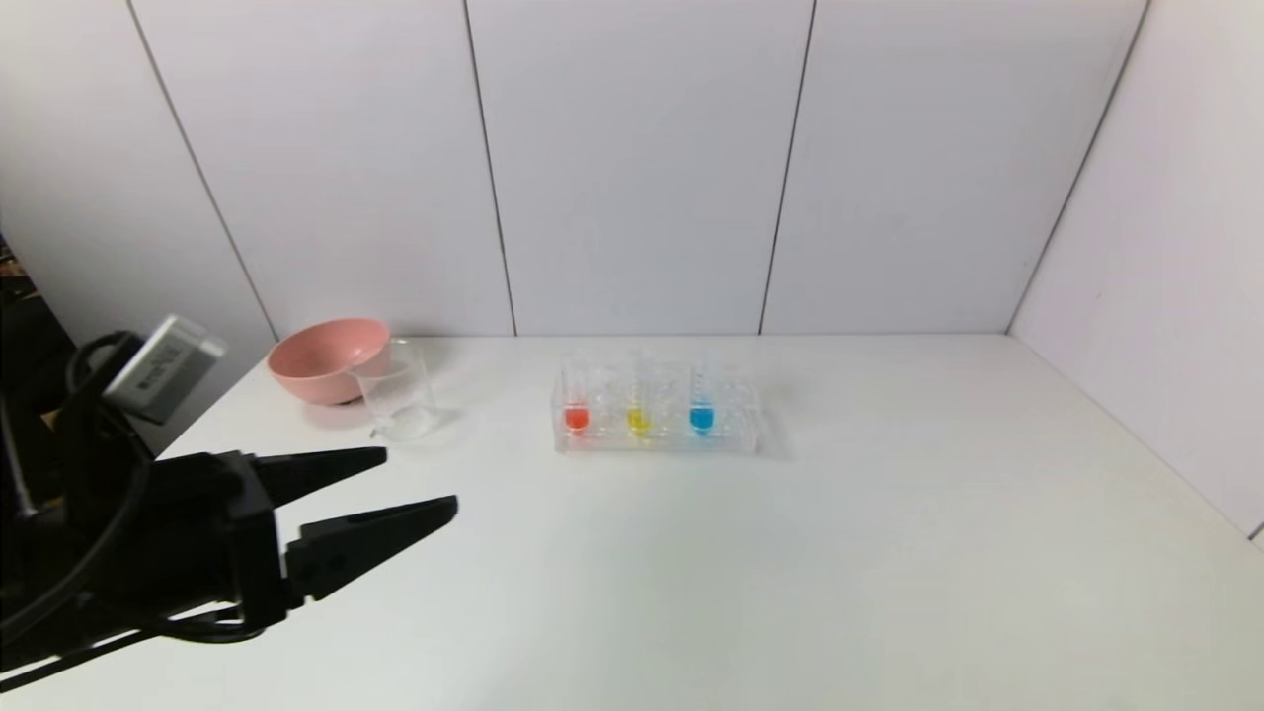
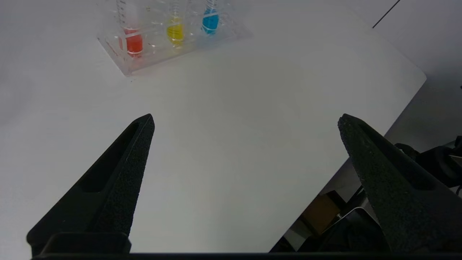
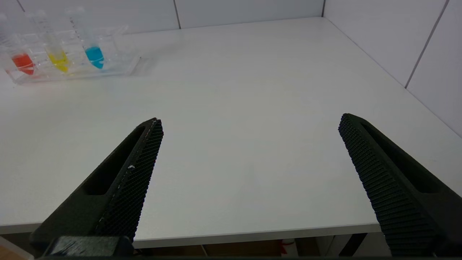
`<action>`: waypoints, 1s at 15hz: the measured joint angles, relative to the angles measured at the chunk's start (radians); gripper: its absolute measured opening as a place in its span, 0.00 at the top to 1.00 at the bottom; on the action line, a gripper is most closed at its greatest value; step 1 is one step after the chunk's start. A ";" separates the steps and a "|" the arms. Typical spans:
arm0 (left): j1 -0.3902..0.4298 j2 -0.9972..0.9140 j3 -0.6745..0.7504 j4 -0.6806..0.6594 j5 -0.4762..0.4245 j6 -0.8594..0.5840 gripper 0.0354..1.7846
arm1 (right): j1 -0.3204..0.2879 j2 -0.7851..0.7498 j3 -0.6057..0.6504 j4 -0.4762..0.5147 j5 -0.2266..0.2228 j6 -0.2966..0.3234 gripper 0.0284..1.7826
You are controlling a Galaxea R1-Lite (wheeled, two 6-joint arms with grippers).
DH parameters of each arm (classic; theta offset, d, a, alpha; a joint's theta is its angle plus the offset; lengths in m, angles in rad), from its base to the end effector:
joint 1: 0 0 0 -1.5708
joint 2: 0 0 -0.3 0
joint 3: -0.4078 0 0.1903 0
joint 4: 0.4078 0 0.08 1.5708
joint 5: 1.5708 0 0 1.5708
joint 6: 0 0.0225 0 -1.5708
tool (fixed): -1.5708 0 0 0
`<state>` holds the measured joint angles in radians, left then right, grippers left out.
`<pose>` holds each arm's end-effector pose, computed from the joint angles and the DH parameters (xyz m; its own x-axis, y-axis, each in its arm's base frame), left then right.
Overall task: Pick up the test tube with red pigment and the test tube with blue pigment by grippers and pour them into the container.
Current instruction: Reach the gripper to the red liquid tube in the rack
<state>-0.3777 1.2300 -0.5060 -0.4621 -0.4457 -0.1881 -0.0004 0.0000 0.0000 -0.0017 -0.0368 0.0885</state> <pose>0.1614 -0.0745 0.1976 0.6511 -0.7221 -0.2336 0.6621 0.6909 -0.2903 -0.0228 -0.0008 0.0756 0.9993 -0.0372 0.0017 0.0369 0.9954 0.0884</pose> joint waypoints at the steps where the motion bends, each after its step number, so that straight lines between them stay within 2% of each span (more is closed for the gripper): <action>1: -0.060 0.072 -0.022 -0.023 0.073 -0.002 0.00 | 0.000 0.000 0.000 0.000 0.000 0.000 0.00; 5: -0.247 0.399 -0.148 -0.180 0.468 -0.010 0.00 | 0.000 0.000 0.000 0.000 0.000 0.000 0.00; 7: -0.301 0.553 -0.254 -0.236 0.699 -0.011 0.00 | 0.000 0.000 0.000 0.000 0.000 0.000 0.00; 10: -0.337 0.716 -0.399 -0.269 0.994 -0.010 0.00 | 0.000 0.000 0.000 0.000 0.000 0.000 0.00; 12: -0.342 0.782 -0.450 -0.302 1.128 -0.002 0.00 | 0.000 0.000 0.000 0.000 0.000 0.000 0.00; 13: -0.343 0.807 -0.466 -0.306 1.167 0.001 0.00 | 0.000 0.000 0.000 0.000 0.000 0.000 0.00; 15: -0.340 0.837 -0.488 -0.311 1.174 -0.002 0.00 | 0.000 0.000 0.000 0.000 0.000 0.000 0.00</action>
<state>-0.7181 2.0672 -0.9938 -0.7734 0.7279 -0.1900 -0.0004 0.0000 0.0000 -0.0013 -0.0368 0.0885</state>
